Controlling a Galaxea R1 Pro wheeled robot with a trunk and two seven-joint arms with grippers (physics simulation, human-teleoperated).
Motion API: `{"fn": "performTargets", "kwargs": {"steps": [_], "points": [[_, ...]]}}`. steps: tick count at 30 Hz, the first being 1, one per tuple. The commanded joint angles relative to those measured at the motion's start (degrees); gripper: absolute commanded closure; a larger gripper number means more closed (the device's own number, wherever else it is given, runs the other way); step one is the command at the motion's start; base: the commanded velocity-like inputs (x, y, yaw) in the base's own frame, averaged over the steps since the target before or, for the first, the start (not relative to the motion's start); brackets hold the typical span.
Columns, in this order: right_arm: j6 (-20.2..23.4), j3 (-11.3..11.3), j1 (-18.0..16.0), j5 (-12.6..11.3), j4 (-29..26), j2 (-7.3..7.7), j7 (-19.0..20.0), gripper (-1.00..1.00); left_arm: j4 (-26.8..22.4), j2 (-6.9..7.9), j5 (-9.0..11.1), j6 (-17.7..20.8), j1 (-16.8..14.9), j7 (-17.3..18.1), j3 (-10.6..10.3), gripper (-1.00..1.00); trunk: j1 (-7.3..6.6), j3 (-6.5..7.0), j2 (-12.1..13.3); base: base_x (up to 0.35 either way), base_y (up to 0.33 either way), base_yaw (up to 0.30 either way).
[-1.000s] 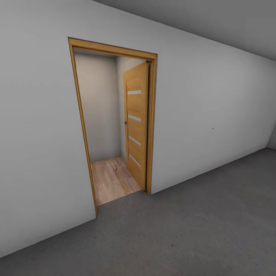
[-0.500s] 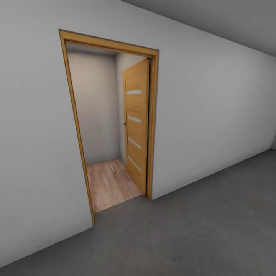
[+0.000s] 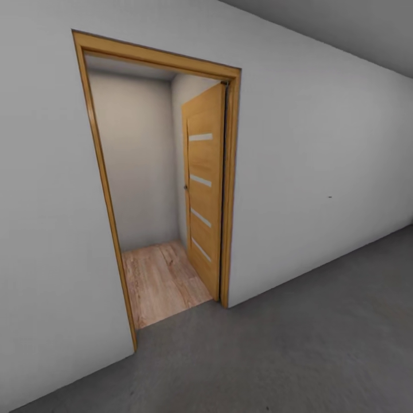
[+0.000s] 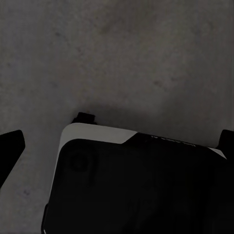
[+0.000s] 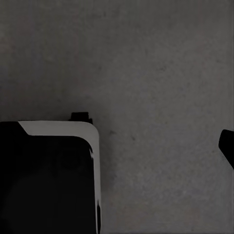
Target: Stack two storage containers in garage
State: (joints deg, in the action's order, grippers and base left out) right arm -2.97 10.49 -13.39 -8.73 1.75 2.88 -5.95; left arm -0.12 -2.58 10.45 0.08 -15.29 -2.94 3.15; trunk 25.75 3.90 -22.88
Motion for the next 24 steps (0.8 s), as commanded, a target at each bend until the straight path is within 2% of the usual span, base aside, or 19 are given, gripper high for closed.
{"fn": "performTargets", "kwargs": {"steps": [1, 12, 24], "points": [[-0.20, 0.49, -0.06, -0.58, 0.18, 0.00, -0.03, -1.00, 0.00, -0.02, 0.26, 0.01, -0.01, -0.13, 0.28, -1.00, 0.03, -0.02, -0.03, 0.086, 0.000, 0.000], [0.23, 0.50, -0.06, -0.63, 0.17, 0.11, -0.09, -1.00, 0.07, -0.12, 0.21, 0.09, -0.01, -0.11, 0.28, -1.00, 0.03, -0.02, -0.03, 0.025, 0.000, 0.000], [0.30, 0.50, -0.06, -0.67, 0.18, 0.16, 0.12, -1.00, 0.07, -0.13, -0.04, 0.04, -0.01, -0.13, 0.25, -1.00, 0.03, -0.02, -0.03, 0.284, 0.000, 0.000]]}}
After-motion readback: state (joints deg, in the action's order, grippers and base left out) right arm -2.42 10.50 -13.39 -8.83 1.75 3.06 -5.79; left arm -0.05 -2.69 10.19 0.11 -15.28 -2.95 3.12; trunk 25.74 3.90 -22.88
